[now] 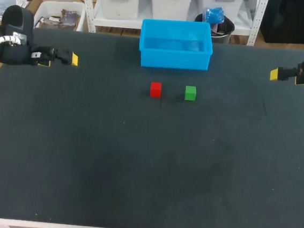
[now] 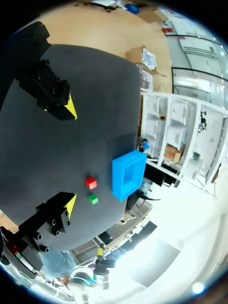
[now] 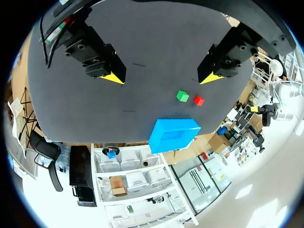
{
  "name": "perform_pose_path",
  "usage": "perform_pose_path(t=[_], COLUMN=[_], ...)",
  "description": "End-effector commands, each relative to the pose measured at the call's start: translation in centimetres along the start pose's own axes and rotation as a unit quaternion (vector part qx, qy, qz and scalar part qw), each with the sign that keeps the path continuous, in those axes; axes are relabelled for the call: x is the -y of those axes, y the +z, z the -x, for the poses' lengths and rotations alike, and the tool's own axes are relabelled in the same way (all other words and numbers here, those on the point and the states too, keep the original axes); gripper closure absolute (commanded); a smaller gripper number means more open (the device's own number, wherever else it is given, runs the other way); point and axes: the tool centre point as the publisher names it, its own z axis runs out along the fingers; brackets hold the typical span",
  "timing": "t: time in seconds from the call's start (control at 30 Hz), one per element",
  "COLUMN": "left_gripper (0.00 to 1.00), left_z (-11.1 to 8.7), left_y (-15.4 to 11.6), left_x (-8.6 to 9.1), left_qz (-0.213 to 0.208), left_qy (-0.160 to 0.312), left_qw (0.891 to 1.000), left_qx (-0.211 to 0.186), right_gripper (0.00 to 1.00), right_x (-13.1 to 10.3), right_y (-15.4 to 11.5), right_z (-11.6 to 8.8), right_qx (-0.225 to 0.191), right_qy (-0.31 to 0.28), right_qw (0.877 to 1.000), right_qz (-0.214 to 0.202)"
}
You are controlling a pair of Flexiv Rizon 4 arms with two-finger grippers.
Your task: Use the left arm to pick the red cube and place it into the blue plastic box first, then use the right arm to grasp the green cube and put it into the same blue plastic box after the first action is fully finished.
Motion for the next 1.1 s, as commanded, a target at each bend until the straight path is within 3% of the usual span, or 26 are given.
perform_pose_path(t=[0.03, 0.17, 0.2, 0.5, 0.63, 1.1], left_gripper=[0.0, 0.0, 0.0, 0.0, 0.0, 0.0], left_z=[2.5, 4.2, 4.4, 4.4, 3.8, 3.8], left_y=[2.4, 4.2, 4.8, 9.7, 11.3, 11.5], left_x=[1.9, 4.0, 4.4, 8.4, 9.1, 9.1], left_qz=[0.084, 0.129, 0.159, 0.19, 0.191, 0.18], left_qy=[0.045, 0.054, 0.057, 0.072, 0.055, 0.043], left_qw=[0.993, 0.985, 0.979, 0.966, 0.959, 0.962], left_qx=[-0.07, -0.099, -0.114, -0.162, -0.201, -0.2], right_gripper=[0.0, 0.0, 0.0, 0.0, 0.0, 0.0], right_x=[0.0, 0.0, 0.0, 0.0, 0.0, 0.0], right_y=[0.0, 0.0, 0.0, 0.0, 0.0, 0.0], right_z=[0.0, 0.0, 0.0, 0.0, 0.0, 0.0], right_qx=[0.0, 0.0, 0.0, 0.0, 0.0, 0.0], right_qy=[0.0, 0.0, 0.0, 0.0, 0.0, 0.0], right_qw=[1.0, 1.0, 1.0, 1.0, 1.0, 1.0], right_qz=[0.0, 0.0, 0.0, 0.0, 0.0, 0.0])
